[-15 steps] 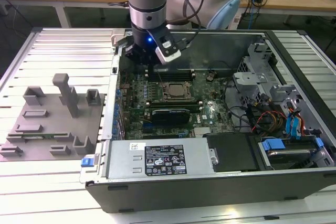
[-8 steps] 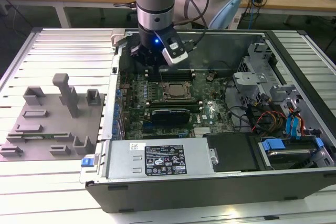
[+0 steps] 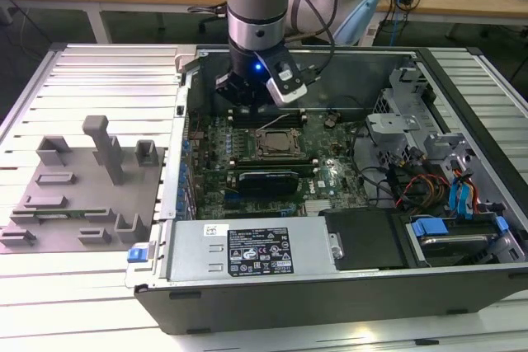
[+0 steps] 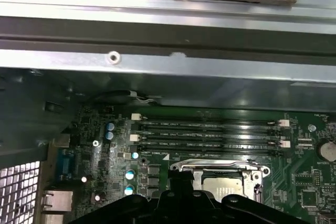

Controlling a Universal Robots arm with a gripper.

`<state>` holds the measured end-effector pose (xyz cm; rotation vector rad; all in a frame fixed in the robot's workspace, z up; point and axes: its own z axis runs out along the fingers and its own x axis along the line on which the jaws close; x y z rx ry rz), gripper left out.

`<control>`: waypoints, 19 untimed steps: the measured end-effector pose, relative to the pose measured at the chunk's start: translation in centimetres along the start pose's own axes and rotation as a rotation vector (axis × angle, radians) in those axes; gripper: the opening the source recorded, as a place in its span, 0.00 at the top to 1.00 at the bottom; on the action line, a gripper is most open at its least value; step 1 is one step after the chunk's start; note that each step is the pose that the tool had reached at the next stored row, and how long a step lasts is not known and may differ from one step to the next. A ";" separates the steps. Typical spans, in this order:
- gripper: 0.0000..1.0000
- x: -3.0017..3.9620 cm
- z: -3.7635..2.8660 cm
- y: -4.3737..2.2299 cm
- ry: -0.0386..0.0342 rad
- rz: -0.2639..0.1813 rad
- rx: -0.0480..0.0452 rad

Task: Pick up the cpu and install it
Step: 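Install the first cpu locking lever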

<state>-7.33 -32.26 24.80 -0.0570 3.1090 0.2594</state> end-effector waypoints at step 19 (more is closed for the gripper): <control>0.89 -0.28 0.98 -0.22 -0.0403 0.241 0.0060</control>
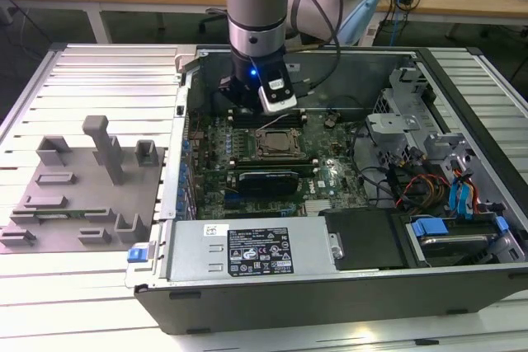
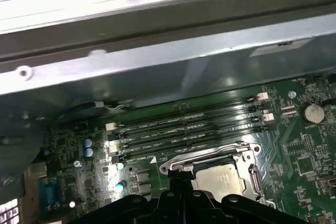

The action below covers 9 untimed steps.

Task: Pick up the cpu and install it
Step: 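Install the first cpu locking lever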

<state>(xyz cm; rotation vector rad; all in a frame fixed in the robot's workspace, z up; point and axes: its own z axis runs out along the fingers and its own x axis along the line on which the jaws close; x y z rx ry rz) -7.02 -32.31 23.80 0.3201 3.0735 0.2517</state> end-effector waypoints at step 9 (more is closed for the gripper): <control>0.89 -1.91 0.53 0.48 -0.0072 0.043 0.0010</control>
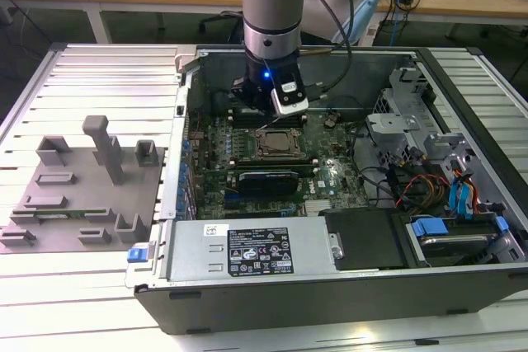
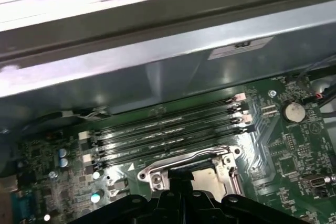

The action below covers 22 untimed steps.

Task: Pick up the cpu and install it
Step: 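Install the first cpu locking lever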

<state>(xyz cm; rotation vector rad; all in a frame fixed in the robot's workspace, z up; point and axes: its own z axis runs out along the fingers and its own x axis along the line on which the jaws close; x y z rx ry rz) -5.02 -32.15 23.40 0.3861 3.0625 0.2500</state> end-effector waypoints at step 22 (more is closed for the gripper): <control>0.89 -0.30 1.53 2.26 -0.0182 0.083 0.0207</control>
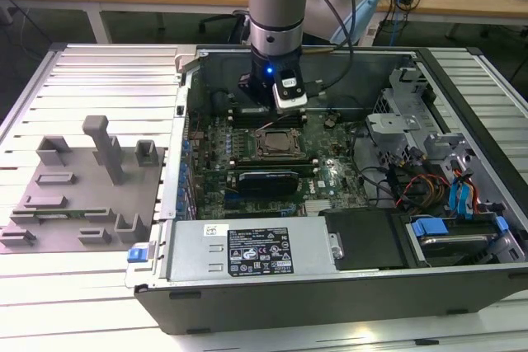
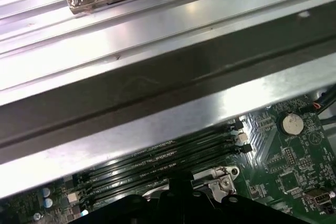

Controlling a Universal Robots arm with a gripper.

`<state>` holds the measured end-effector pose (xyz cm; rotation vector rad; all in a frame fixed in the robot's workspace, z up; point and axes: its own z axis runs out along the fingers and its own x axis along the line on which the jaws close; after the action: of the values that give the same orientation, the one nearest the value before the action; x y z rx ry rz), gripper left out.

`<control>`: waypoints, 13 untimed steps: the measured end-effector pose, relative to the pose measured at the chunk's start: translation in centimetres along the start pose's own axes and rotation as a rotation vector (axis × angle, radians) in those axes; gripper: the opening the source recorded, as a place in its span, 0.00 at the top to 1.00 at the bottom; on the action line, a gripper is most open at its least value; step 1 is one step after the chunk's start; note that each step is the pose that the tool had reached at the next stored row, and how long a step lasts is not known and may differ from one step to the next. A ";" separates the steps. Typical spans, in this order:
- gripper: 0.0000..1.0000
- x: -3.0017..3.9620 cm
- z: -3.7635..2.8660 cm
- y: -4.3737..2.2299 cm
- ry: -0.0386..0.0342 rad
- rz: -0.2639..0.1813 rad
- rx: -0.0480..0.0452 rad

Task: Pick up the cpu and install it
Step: 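Install the first cpu locking lever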

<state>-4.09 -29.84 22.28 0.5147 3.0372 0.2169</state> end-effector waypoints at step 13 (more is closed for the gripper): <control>0.89 -0.19 0.40 0.06 -0.0019 -0.009 0.0089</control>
<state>-3.86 -29.79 21.90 0.5015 3.0394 0.2024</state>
